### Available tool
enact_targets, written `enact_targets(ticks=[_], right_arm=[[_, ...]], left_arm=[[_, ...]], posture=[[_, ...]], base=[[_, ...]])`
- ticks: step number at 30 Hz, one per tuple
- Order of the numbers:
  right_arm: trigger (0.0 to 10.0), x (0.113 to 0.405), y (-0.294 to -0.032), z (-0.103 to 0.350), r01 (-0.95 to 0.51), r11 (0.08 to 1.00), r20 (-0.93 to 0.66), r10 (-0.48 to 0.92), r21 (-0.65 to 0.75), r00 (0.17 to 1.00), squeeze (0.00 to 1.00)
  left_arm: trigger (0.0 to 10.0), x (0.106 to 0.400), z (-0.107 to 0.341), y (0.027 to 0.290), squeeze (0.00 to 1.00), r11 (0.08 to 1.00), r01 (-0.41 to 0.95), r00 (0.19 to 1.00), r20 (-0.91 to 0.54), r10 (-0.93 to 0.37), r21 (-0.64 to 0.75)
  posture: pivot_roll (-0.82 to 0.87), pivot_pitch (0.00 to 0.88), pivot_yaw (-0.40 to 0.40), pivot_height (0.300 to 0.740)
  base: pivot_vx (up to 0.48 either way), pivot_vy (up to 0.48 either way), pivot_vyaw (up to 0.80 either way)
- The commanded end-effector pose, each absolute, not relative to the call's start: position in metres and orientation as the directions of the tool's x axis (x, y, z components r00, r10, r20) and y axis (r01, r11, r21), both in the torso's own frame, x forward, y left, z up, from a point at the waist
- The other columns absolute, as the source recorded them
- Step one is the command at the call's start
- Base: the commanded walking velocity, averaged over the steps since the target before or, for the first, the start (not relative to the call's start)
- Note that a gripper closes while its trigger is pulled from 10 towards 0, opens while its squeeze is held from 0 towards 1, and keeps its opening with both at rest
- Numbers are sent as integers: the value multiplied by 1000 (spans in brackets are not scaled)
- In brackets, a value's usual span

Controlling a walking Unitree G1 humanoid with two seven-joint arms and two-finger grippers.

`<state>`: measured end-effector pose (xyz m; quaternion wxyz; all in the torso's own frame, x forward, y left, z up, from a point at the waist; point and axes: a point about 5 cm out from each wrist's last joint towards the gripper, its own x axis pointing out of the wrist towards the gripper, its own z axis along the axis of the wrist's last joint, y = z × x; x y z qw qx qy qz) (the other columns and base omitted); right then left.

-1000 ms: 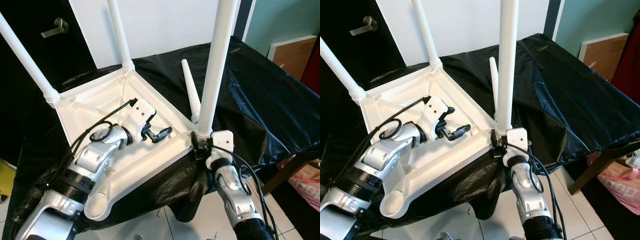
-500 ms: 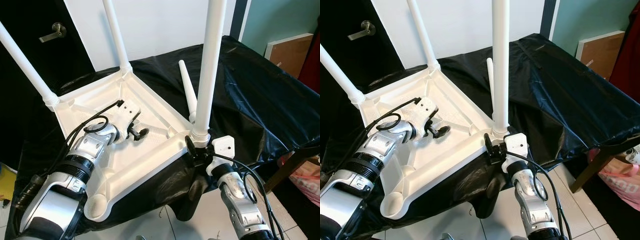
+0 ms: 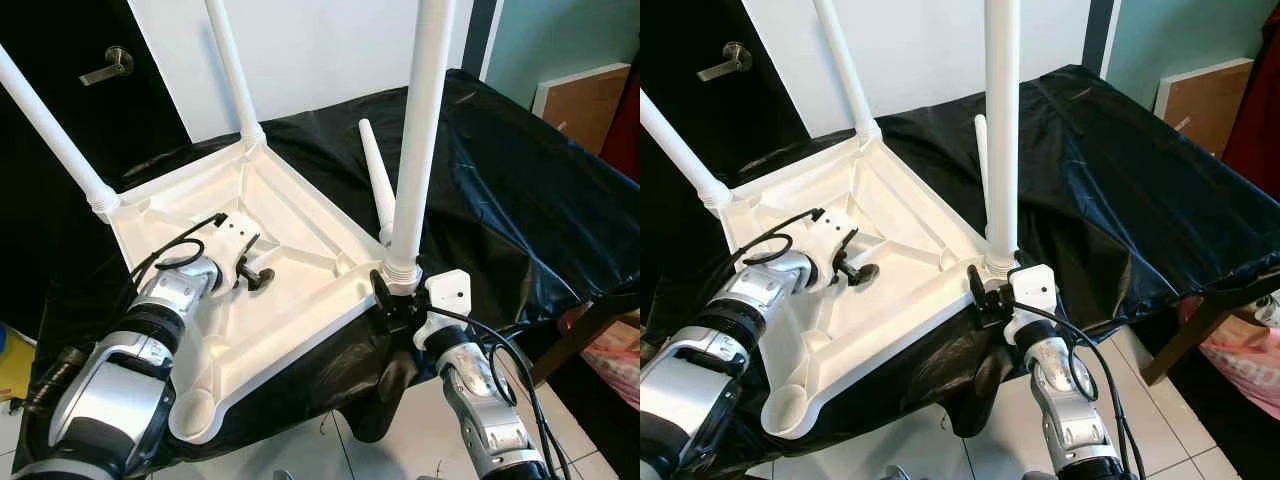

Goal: Building children table

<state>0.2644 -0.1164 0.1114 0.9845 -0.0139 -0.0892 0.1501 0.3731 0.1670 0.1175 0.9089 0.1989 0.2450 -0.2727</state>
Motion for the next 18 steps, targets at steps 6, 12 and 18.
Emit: enact_targets(ticks=[6, 12, 18], right_arm=[[10000, 263, -114, 111, -312, 948, 157, 318, -59, 935, 0], [10000, 262, -115, 111, -307, 949, 152, 314, -66, 937, 0], [10000, 261, -116, 110, -300, 952, 150, 307, -67, 940, 0]], left_arm=[[10000, 380, 117, 174, 0, 833, 462, 811, -524, -258, 305], [10000, 382, 117, 165, 0, 840, 485, 787, -540, -299, 243], [10000, 382, 114, 162, 0, 859, 473, 765, -575, -290, 196]], posture=[[-197, 25, 134, 740], [-205, 34, 143, 740], [-207, 40, 150, 740]], base=[[0, 0, 0], [0, 0, 0], [0, 0, 0]])
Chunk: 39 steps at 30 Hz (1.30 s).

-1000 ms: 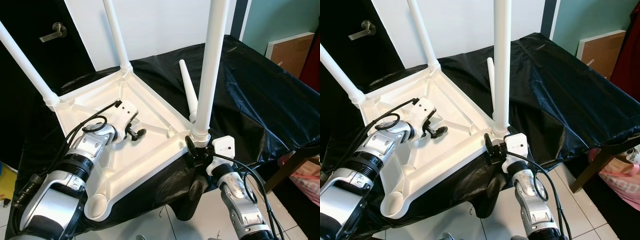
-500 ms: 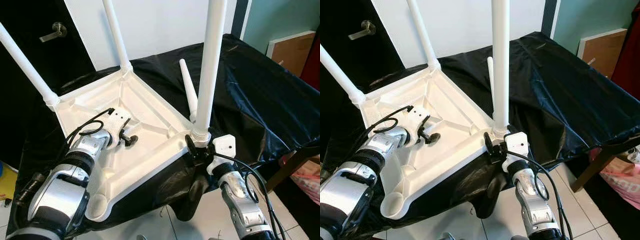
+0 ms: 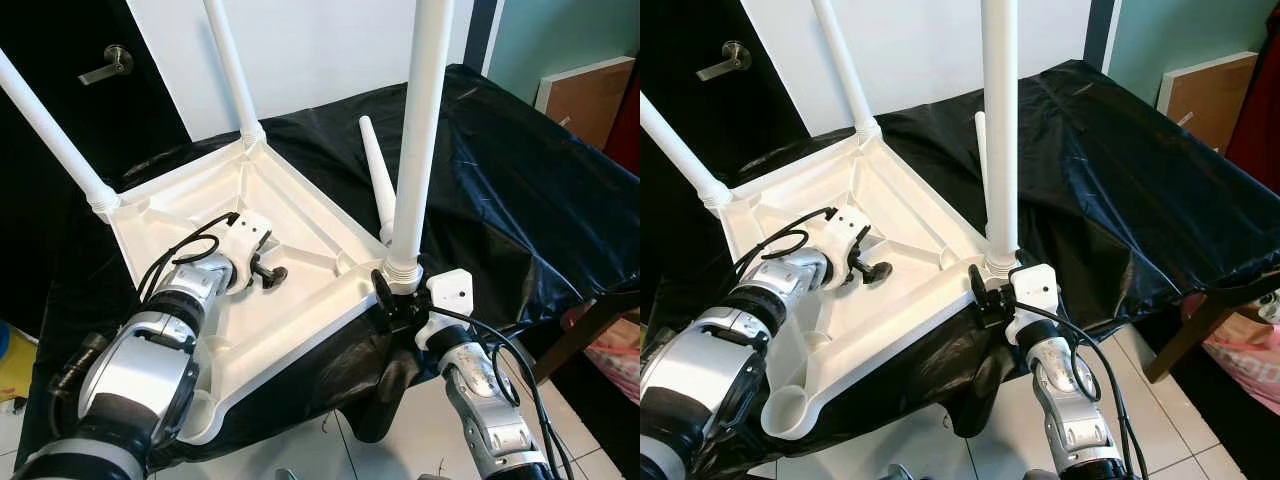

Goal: Building children table

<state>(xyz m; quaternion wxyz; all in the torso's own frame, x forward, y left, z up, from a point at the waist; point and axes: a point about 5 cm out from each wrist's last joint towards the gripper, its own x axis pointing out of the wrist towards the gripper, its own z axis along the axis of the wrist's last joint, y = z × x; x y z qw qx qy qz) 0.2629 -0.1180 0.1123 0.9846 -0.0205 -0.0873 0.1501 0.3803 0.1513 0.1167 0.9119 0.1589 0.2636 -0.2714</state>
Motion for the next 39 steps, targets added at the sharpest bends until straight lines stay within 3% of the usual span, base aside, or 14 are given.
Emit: enact_targets(ticks=[1, 3, 4, 7, 9, 18, 39], right_arm=[[10000, 261, -116, 110, -300, 952, 150, 307, -67, 940, 0], [10000, 261, -115, 110, -294, 953, 148, 301, -67, 942, 0], [10000, 261, -115, 109, -289, 955, 149, 296, -67, 944, 0], [10000, 260, -115, 109, -286, 956, 149, 293, -67, 945, 0], [10000, 260, -115, 110, -273, 960, 153, 280, -62, 948, 0], [10000, 259, -116, 110, -262, 963, 153, 268, -59, 951, 0], [10000, 261, -113, 112, -284, 956, 147, 291, -66, 945, 0]], left_arm=[[10000, 382, 114, 162, 0, 859, 473, 765, -575, -290, 196], [10000, 382, 112, 163, 0, 854, 476, 755, -595, -275, 211], [8745, 381, 111, 163, 0, 852, 475, 753, -602, -265, 219], [8745, 381, 111, 164, 0, 852, 473, 753, -605, -259, 224], [0, 381, 110, 168, 0, 870, 443, 763, -601, -238, 217], [0, 382, 112, 173, 0, 885, 407, 783, -585, -211, 226], [0, 375, 108, 212, 0, 920, 308, 800, -589, -112, 243]], posture=[[-207, 40, 150, 740], [-212, 42, 158, 740], [-217, 43, 164, 740], [-217, 43, 164, 740], [-228, 47, 173, 740], [-230, 51, 177, 740], [-204, 61, 155, 740]], base=[[0, 0, 0], [0, 0, 0], [0, 0, 0], [0, 0, 0], [0, 0, 0], [0, 0, 0], [0, 0, 0]])
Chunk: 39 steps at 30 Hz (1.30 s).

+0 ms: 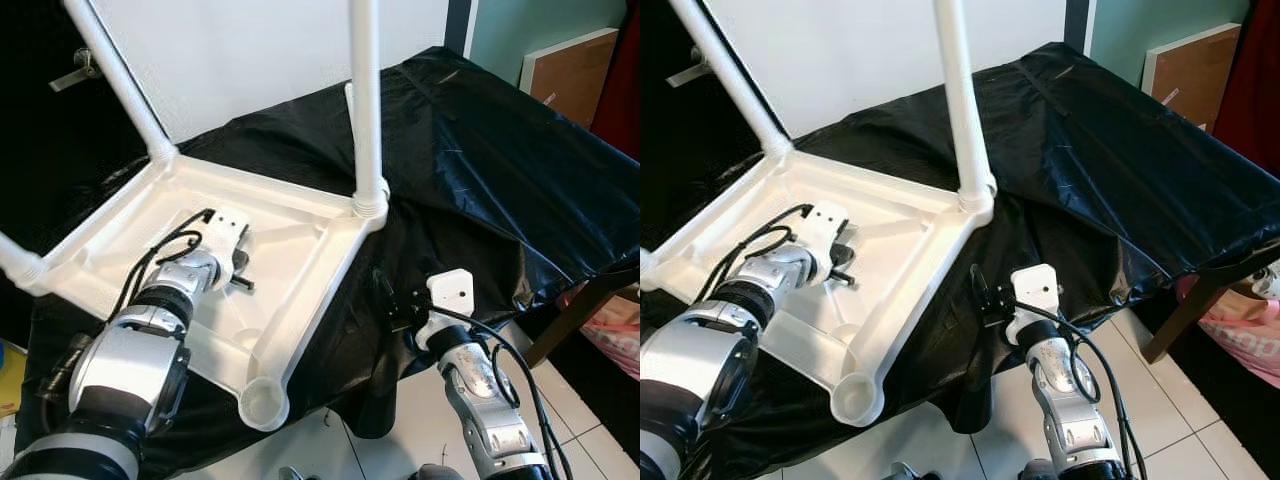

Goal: Building children table

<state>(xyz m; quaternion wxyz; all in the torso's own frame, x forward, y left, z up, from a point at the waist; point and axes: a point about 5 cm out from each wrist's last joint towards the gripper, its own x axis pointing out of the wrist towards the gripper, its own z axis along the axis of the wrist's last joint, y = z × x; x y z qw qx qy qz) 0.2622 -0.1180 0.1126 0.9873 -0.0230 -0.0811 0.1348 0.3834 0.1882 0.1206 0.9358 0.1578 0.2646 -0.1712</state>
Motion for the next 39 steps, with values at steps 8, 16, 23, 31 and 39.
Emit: enact_targets(ticks=[8, 16, 23, 31, 39], right_arm=[[10000, 261, -112, 112, -288, 955, 144, 295, -67, 944, 0], [10000, 261, -114, 112, -286, 956, 145, 294, -72, 945, 0], [10000, 269, -127, 118, -198, 978, 177, 207, -69, 962, 0], [10000, 270, -129, 118, -194, 979, 176, 204, -69, 963, 0], [10000, 272, -126, 118, -217, 974, 173, 226, -69, 959, 0]], left_arm=[[0, 373, 104, 209, 0, 918, 330, 786, -602, -139, 219], [10000, 371, 103, 188, 0, 825, 543, 707, -615, -349, 157], [10000, 374, 131, 170, 0, 687, 713, 650, -501, -572, 141], [10000, 375, 157, 175, 1000, 658, 738, 657, -380, -652, 147], [10000, 374, 173, 186, 0, 655, 704, 709, -315, -631, 274]], posture=[[-212, 54, 158, 740], [-215, 48, 158, 740], [-206, 38, 150, 740], [-198, 34, 149, 740], [-175, 39, 139, 740]], base=[[0, 0, 0], [0, 0, 0], [0, 0, 0], [0, 0, 0], [0, 0, 0]])
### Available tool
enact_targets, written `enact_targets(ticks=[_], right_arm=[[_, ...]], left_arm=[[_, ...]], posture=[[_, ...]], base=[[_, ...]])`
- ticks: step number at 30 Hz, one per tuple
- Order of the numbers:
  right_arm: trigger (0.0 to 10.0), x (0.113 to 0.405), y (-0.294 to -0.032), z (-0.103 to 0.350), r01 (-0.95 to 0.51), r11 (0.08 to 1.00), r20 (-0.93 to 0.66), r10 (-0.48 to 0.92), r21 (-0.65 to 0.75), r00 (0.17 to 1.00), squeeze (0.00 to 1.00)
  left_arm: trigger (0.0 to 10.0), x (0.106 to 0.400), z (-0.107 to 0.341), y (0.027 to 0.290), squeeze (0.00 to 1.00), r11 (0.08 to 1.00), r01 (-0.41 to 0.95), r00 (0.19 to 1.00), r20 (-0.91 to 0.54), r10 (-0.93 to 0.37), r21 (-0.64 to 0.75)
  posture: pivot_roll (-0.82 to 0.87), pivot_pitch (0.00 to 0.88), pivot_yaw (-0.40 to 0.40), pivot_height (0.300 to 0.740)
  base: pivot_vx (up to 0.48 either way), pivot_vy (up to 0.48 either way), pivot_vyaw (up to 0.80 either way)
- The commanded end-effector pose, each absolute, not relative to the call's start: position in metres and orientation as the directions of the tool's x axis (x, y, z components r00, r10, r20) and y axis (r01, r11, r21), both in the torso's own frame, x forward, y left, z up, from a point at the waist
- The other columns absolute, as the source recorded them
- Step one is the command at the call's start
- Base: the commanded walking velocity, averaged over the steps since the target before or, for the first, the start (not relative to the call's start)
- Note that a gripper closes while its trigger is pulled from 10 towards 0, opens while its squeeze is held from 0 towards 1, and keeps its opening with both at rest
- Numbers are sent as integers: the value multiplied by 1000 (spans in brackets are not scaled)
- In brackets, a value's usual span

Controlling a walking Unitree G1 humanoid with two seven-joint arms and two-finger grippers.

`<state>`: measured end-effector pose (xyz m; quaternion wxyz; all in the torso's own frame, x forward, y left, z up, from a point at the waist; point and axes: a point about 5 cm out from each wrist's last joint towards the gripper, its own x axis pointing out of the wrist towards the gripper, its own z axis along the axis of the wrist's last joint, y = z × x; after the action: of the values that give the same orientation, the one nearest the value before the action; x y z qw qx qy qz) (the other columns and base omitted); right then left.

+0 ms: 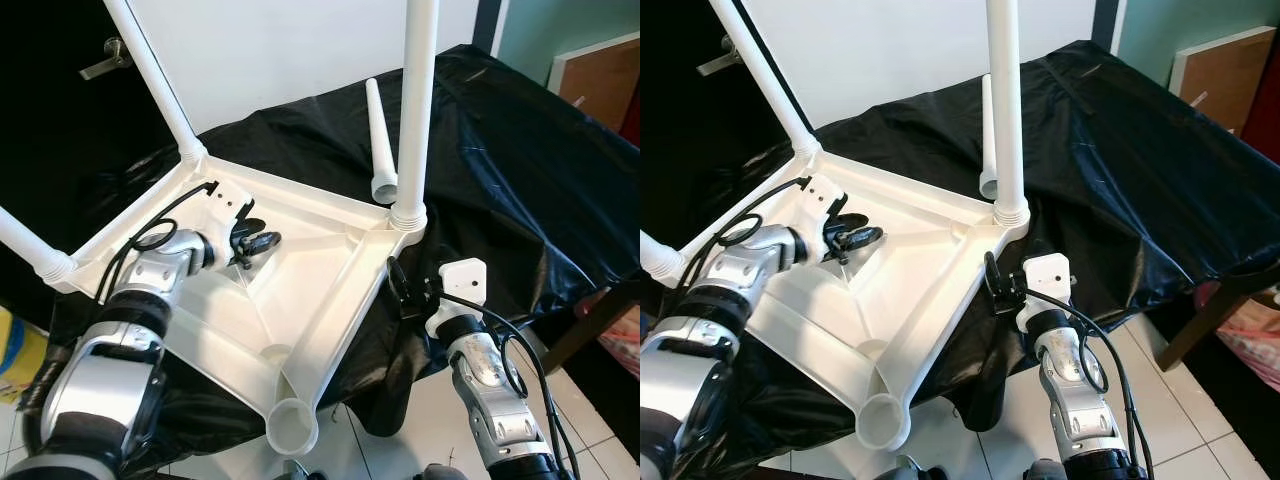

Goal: Building children table

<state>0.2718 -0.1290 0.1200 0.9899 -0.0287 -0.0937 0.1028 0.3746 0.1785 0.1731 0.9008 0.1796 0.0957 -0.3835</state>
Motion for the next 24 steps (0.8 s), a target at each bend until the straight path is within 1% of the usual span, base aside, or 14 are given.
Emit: enact_targets(ticks=[1, 4, 6, 9, 11, 16, 18, 19, 20, 22, 23, 24], right_arm=[[10000, 272, -125, 118, -221, 973, 173, 229, -68, 958, 0], [10000, 272, -125, 118, -222, 973, 173, 230, -68, 958, 0], [10000, 273, -125, 117, -220, 973, 169, 228, -65, 959, 0], [10000, 273, -125, 117, -219, 974, 167, 226, -64, 960, 0], [10000, 273, -125, 115, -217, 974, 162, 224, -63, 961, 0], [10000, 274, -124, 114, -219, 974, 157, 226, -64, 961, 0], [10000, 276, -124, 113, -221, 973, 144, 228, -67, 963, 0], [10000, 276, -124, 113, -221, 973, 144, 228, -67, 963, 0], [10000, 277, -125, 112, -216, 974, 132, 223, -69, 966, 0], [10000, 277, -125, 112, -216, 974, 132, 223, -69, 966, 0], [10000, 279, -127, 110, -202, 977, 115, 210, -74, 971, 0], [10000, 279, -127, 110, -202, 977, 115, 210, -74, 971, 0]], left_arm=[[10000, 373, 178, 189, 0, 656, 695, 719, -293, -631, 293], [10000, 373, 181, 190, 0, 656, 693, 721, -280, -634, 299], [10000, 362, 193, 201, 0, 613, 706, 704, -249, -666, 355], [10000, 357, 197, 204, 0, 588, 715, 689, -242, -683, 377], [10000, 345, 205, 211, 0, 534, 721, 660, -200, -724, 442], [10000, 335, 206, 213, 0, 497, 728, 632, -179, -754, 473], [10000, 323, 198, 212, 0, 457, 757, 596, -209, -775, 467], [10000, 323, 198, 212, 0, 457, 757, 596, -209, -775, 467], [10000, 316, 195, 211, 0, 434, 776, 572, -221, -790, 458], [10000, 316, 195, 211, 0, 434, 776, 572, -221, -790, 458], [10000, 310, 190, 208, 788, 417, 800, 546, -237, -803, 431], [10000, 310, 190, 208, 788, 417, 800, 546, -237, -803, 431]], posture=[[-170, 42, 140, 740], [-170, 42, 140, 740], [-160, 47, 143, 740], [-160, 47, 143, 740], [-151, 51, 145, 740], [-136, 55, 141, 740], [-123, 55, 130, 740], [-123, 55, 130, 740], [-115, 56, 122, 740], [-115, 56, 122, 740], [-103, 56, 115, 740], [-103, 56, 115, 740]], base=[[0, 0, 0], [0, 0, 0], [0, 0, 0], [0, 0, 0], [0, 0, 0], [0, 0, 0], [0, 0, 0], [0, 0, 0], [0, 0, 0], [0, 0, 0], [0, 0, 0], [0, 0, 0]])
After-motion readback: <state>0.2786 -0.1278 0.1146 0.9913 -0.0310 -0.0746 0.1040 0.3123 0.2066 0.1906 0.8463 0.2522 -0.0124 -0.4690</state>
